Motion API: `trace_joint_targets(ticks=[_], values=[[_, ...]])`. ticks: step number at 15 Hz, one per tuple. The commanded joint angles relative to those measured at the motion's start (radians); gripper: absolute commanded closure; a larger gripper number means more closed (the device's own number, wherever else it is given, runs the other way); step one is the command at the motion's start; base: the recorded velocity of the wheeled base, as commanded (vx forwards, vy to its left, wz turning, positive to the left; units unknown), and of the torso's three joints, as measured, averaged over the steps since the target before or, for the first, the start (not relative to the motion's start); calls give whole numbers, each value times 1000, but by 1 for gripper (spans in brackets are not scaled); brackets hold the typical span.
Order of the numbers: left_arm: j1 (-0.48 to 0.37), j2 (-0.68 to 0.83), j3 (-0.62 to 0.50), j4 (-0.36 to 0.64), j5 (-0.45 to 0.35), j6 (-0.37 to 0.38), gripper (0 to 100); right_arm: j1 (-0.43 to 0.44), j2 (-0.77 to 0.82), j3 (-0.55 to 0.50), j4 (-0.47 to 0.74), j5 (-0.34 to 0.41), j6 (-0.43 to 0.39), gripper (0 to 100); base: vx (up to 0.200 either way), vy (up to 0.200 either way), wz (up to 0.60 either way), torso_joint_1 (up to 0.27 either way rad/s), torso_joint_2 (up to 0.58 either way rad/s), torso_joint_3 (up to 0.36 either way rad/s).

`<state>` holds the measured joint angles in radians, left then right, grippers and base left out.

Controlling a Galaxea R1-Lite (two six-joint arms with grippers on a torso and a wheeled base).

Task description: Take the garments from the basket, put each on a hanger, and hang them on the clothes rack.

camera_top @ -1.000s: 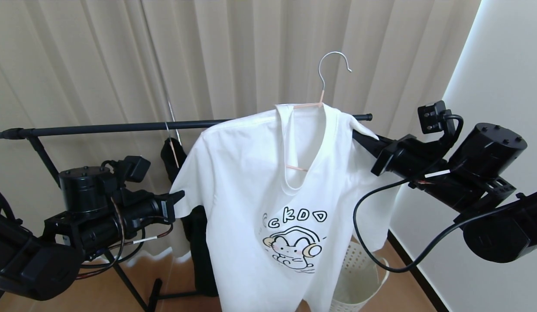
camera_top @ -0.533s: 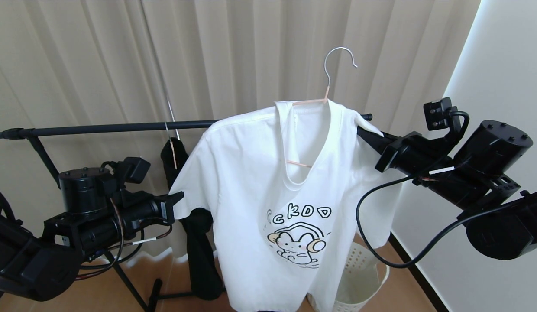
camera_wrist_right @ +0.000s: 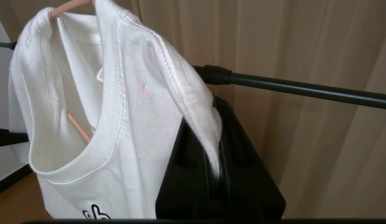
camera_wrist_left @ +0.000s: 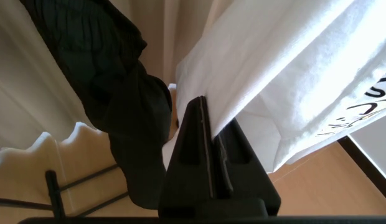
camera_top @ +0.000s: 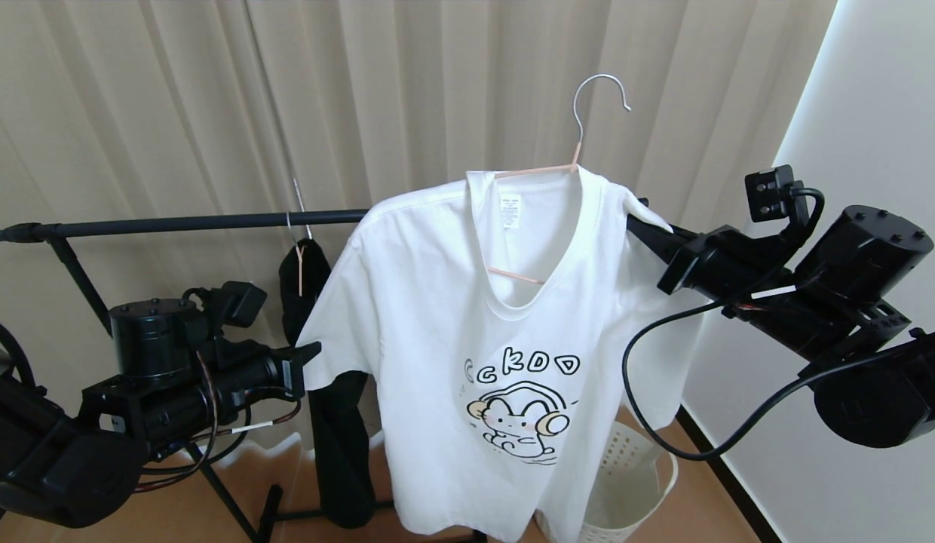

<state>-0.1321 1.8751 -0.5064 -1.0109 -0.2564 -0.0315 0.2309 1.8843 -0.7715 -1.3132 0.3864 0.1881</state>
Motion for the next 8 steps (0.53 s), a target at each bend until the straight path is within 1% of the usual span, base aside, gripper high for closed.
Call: trace_joint_targets(ticks=[1, 8], values=[[0, 2, 0, 0, 0, -1, 100, -5, -2, -2, 0, 0, 1, 100, 0, 0, 0, 0, 0, 0], [0, 7, 2, 0, 0, -1, 100, -8, -2, -8, 2, 0, 1, 100, 0, 0, 0, 0, 0, 0]])
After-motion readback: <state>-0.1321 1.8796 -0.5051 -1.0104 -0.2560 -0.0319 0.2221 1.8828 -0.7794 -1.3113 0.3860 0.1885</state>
